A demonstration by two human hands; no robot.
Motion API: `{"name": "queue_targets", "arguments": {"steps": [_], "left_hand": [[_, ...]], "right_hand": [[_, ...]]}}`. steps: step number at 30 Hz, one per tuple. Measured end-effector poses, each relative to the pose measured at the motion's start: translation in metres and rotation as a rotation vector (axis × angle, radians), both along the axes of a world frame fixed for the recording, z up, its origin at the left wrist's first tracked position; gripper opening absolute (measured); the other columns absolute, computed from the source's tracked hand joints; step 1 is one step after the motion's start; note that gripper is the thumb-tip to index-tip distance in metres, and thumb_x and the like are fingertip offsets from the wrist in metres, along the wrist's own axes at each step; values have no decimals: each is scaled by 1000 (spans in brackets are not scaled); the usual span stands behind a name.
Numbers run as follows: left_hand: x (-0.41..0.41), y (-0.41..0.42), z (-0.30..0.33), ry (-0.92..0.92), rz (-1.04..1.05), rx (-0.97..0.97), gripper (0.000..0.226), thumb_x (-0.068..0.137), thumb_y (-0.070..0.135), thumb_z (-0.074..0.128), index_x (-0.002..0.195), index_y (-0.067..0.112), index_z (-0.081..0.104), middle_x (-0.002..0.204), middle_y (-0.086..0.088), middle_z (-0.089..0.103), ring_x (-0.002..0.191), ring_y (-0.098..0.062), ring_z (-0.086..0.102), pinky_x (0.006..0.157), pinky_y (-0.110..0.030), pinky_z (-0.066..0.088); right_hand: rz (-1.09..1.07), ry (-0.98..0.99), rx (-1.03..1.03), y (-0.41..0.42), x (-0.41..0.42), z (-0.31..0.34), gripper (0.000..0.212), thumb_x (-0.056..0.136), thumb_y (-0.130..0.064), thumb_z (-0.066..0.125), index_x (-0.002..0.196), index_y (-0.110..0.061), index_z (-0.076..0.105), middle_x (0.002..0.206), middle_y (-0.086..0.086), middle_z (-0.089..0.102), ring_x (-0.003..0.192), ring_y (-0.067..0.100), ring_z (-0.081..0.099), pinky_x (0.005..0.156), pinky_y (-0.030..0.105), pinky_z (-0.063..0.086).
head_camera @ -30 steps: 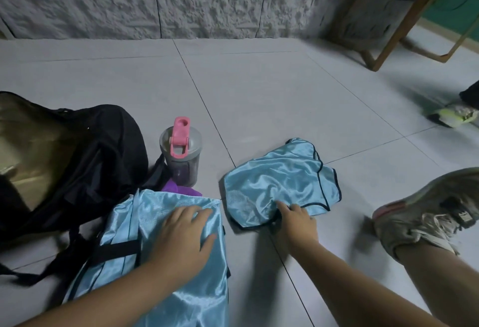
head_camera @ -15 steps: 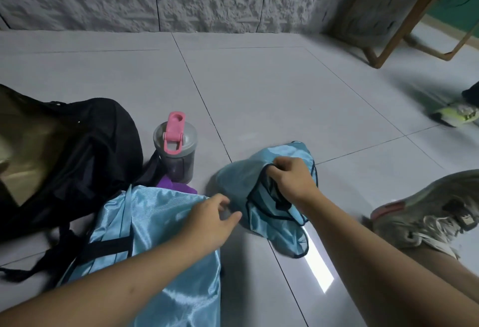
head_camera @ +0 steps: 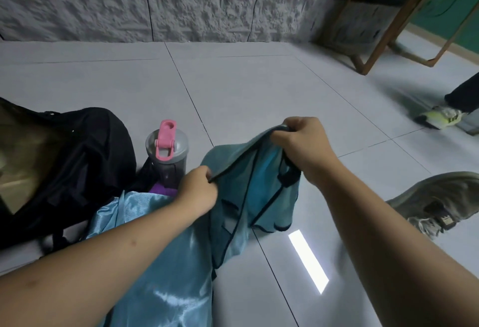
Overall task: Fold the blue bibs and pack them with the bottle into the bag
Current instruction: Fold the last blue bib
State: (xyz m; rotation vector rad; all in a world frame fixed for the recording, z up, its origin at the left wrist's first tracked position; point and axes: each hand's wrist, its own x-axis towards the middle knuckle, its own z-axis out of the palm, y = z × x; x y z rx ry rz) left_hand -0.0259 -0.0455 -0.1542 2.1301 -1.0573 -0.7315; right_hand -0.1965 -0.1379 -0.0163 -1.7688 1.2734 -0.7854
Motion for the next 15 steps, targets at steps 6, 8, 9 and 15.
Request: {"name": "queue_targets", "arguments": {"steps": [6,8,9,15], "left_hand": [[12,12,-11,-284,-30,58,19,82,4,61,94,16,56,93,-5,63,88,-33,62,75,-39,54],[13,14,-11,-330,-19,113,17,83,2,59,97,13,59,98,-11,66,94,-38,64,77,-42,55],[14,15,-10,-335,-36,164,17,83,2,58,98,11,60,99,-13,67,95,-39,65,77,-40,55],[19,3,16,-12,-61,154,14,78,0,54,69,7,63,70,-11,66,62,-28,61,54,-28,47]], "right_hand": [[-200,-178,-44,-11,-14,6,11,77,-9,60,71,-10,51,69,5,33,63,19,30,56,34,23],[-278,-224,-34,-19,-16,11,9,77,-12,61,74,-11,53,71,7,35,65,20,33,58,35,25],[-318,-220,-30,-24,-19,11,8,77,-13,61,75,-11,53,72,7,36,65,19,34,57,35,27],[-287,247,-17,-42,-28,-1,31,74,-19,71,102,-8,67,94,7,71,80,24,68,68,35,57]]}}
